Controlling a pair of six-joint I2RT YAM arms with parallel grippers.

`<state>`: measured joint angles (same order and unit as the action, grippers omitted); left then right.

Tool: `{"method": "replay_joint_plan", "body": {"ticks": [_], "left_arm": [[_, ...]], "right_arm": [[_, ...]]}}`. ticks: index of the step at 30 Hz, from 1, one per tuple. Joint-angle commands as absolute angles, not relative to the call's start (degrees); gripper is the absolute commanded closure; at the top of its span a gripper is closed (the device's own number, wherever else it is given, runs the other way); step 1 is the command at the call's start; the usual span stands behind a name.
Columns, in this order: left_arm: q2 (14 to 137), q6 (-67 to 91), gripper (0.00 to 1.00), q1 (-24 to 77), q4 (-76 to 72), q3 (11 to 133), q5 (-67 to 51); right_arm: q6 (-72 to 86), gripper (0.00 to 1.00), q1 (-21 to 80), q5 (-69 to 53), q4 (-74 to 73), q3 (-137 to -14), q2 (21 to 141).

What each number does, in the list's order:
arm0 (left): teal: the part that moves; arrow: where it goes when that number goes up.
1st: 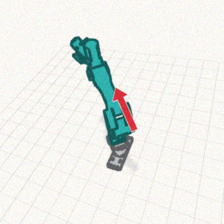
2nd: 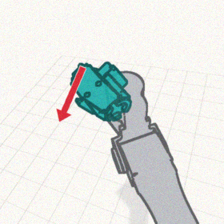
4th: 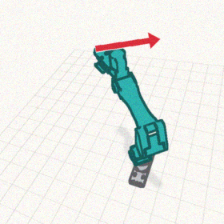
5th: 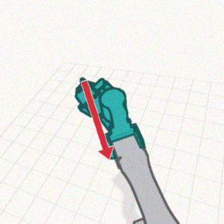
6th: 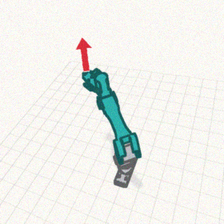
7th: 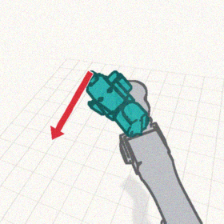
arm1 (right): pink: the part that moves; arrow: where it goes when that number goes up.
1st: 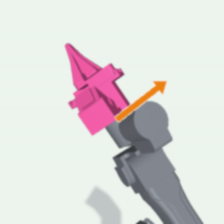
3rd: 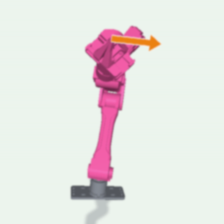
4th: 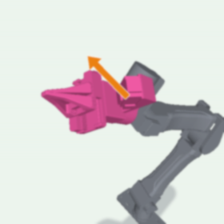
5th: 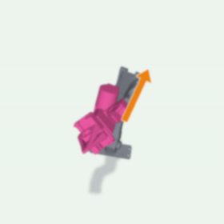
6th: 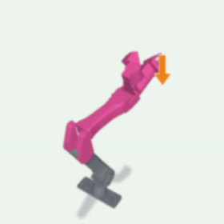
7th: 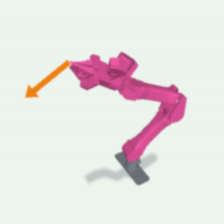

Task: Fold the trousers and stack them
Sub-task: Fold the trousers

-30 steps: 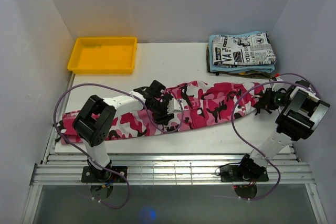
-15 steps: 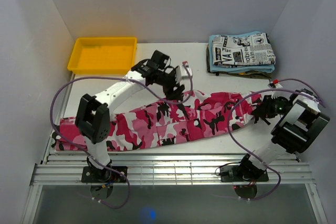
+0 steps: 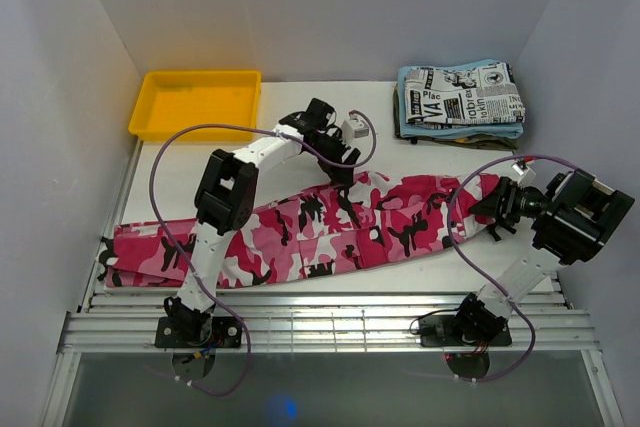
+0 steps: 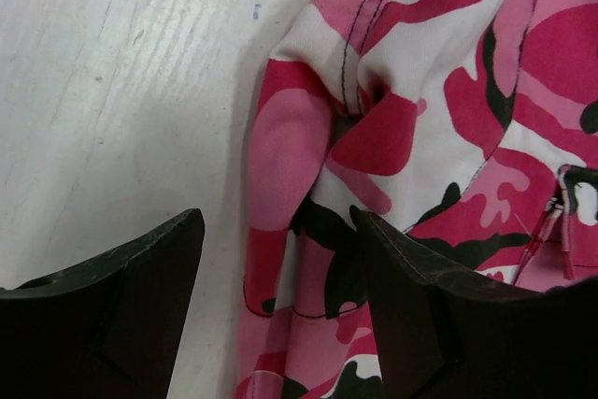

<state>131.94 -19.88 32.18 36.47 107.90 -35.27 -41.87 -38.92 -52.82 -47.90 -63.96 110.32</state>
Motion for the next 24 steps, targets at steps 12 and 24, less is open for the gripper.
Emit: {"method": "replay_joint_plan", "body": {"ticks": [12,24], "left_arm": [[122.0,-15.8,0.22,31.6,34.0,102.9,-44.0],[125.1,-16.5,0.22,31.4,40.5,110.0,-46.3]], "right_arm": [[-37.4,0.21,-39.2,-54.3,-42.3,-61.3,103.5],[-37.2,0.29,-39.1,-55.7,-37.9,-58.0,106.1]]}}
